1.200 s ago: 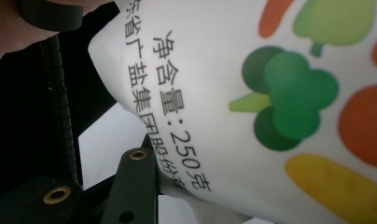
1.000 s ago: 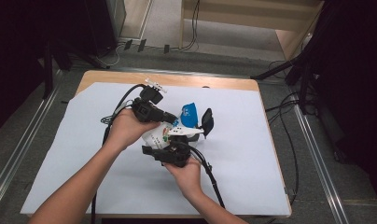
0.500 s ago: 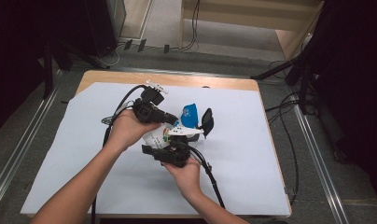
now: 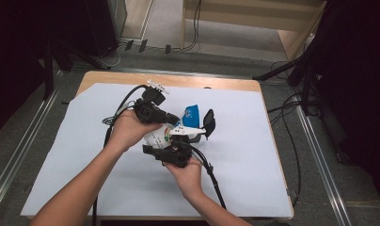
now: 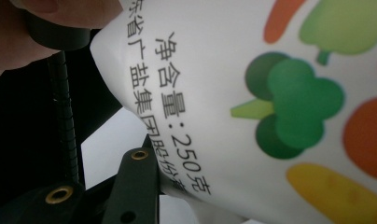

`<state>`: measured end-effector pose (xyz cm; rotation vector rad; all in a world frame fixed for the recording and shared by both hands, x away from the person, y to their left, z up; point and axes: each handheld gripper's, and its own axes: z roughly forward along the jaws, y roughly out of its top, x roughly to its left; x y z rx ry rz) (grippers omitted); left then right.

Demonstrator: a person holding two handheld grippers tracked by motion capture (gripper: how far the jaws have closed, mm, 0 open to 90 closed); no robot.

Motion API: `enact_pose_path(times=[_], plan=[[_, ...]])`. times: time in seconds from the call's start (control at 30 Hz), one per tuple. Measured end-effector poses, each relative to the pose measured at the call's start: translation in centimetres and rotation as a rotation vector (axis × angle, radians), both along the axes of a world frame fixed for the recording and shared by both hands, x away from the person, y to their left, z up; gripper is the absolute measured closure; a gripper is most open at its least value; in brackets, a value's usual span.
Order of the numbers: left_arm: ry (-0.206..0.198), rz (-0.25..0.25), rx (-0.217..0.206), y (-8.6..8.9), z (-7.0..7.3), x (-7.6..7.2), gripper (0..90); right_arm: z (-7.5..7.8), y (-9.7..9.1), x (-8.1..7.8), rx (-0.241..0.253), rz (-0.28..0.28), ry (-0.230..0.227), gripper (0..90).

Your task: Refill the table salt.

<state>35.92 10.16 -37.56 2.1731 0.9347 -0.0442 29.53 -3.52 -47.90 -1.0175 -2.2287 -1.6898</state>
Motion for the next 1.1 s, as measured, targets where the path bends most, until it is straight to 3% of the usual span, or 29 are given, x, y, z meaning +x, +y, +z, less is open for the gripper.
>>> enact_pose_path(times=[0.37,1.1], plan=[[0.016,0.001,-0.020,0.10,0.09,-0.12,87.7,0.12,0.13,-0.07,-0.009,0.001,-0.014,66.1],[0.014,-0.004,-0.009,-0.08,-0.03,-0.12,87.4,0.15,-0.03,0.06,-0.017,0.013,-0.020,66.2]])
